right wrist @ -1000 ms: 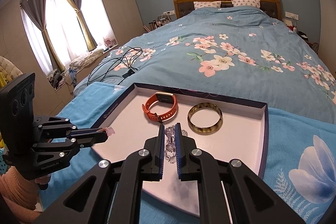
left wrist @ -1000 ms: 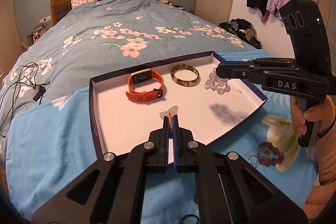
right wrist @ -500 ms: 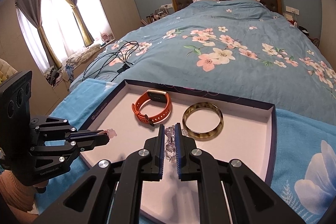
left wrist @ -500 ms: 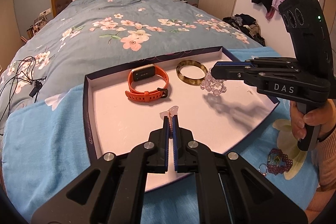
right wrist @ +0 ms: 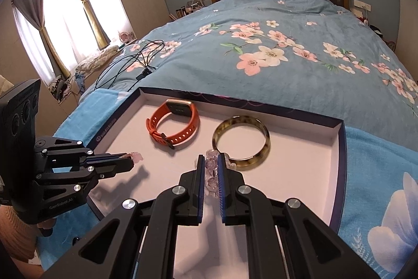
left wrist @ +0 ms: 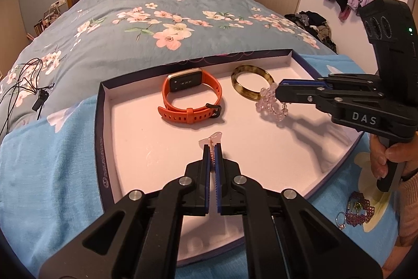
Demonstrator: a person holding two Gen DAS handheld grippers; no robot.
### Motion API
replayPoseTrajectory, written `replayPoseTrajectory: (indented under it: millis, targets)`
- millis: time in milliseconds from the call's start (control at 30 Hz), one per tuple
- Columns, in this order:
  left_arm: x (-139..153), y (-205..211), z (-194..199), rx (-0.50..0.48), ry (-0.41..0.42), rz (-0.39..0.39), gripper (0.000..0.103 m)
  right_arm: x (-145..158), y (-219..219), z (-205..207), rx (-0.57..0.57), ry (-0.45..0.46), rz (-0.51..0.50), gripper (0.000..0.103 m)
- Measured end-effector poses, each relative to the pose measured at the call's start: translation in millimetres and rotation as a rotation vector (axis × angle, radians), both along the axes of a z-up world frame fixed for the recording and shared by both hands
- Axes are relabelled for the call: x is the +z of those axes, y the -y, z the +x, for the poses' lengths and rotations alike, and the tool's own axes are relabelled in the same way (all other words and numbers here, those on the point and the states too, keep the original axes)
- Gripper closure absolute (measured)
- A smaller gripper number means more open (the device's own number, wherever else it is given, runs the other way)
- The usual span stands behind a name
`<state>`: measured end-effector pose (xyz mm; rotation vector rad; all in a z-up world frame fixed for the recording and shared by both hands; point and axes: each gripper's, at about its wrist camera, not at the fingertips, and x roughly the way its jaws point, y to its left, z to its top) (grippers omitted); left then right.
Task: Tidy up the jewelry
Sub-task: 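Carry the pink hair tie and crystal bracelet over the tray box with both grippers, then open both grippers to drop the hair tie and crystal bracelet in the box, then move the right gripper to the dark red beaded bracelet while the left gripper withdraws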
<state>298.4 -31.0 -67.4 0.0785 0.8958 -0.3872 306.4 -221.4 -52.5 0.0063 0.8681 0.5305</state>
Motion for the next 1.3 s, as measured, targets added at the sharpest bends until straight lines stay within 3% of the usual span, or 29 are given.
replayPoseTrajectory:
  millis: [367, 500, 733, 867, 1100, 1300]
  targets:
    - [-10, 3, 17, 0.011, -0.029, 0.001, 0.099, -5, 11, -2, -0.037, -0.014, -0.016, 0.093]
    - [-12, 4, 24, 0.009, -0.029, 0.004, 0.097, -2, 15, -7, -0.046, -0.006, -0.008, 0.088]
    - [-1, -4, 25, 0.039, 0.010, -0.021, 0.077, 11, 19, -28, -0.036, 0.031, 0.010, 0.078]
    - [15, -12, 10, 0.062, 0.063, -0.036, 0.065, 18, 22, -40, -0.024, 0.045, 0.022, 0.076]
    - [44, -35, -47, 0.075, 0.159, -0.075, 0.061, 28, 33, -76, 0.010, 0.072, 0.049, 0.069]
    - [42, -52, -101, 0.062, 0.169, -0.084, 0.059, 20, 46, -110, 0.019, 0.050, 0.039, 0.068]
